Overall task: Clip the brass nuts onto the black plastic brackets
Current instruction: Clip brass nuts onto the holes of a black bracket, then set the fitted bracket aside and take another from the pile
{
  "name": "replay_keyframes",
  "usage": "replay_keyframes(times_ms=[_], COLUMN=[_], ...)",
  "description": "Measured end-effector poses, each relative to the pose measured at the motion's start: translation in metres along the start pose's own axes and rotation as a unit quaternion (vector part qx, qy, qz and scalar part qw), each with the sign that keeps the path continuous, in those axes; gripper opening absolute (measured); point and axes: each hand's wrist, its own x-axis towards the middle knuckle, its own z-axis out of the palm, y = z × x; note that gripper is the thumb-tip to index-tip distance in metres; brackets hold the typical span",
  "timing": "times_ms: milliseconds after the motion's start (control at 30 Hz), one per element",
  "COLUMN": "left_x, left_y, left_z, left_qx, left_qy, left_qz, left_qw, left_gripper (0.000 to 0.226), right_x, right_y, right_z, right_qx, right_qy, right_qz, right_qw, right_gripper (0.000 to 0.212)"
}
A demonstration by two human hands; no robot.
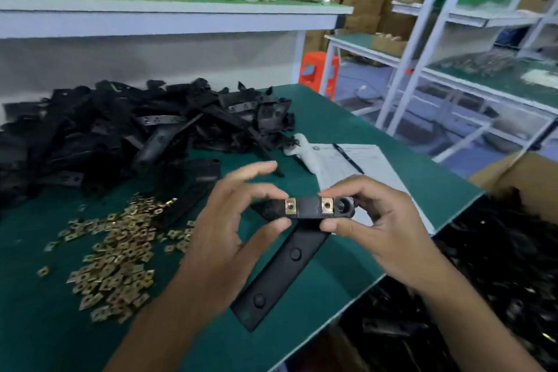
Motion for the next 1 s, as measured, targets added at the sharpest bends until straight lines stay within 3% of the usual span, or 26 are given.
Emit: replay_keyframes(times_ms=[233,700,767,867,933,1000], left_x=[0.021,0.025,0.022,0.016,0.012,0.009], left_y=[0.058,0.116,0.116,0.112,0.101,0.087], left_z=[0.111,0.230,0.238,0.241,0.233,0.216], left_qx=[-0.022,-0.051,-0.037,-0.007,0.030,0.047], left_qy=[-0.048,-0.129,-0.147,-0.210,-0.206,-0.182], left_qz=[0.119,0.168,0.158,0.091,0.081,0.080], left_qw=[0.992,0.976,0.976,0.973,0.975,0.979], left_gripper=[0.020,0.025,0.037,0.091,0.094,0.082], right_x=[-0.094,-0.193,-0.199,-0.206,-0.208,-0.207], right_y=[-0.011,-0.007,-0.002,-0.001,0.000,0.007], right_z=[-0.106,-0.197,-0.200,-0.203,-0.201,-0.195], right_qx=[-0.131,-0.224,-0.233,-0.234,-0.227,-0.199], right_qy=[0.127,0.208,0.206,0.233,0.248,0.257], right_qz=[0.031,0.096,0.116,0.168,0.173,0.167], right_qw=[0.983,0.947,0.943,0.929,0.926,0.931], right_gripper=[0.027,0.028,0.036,0.047,0.035,0.020])
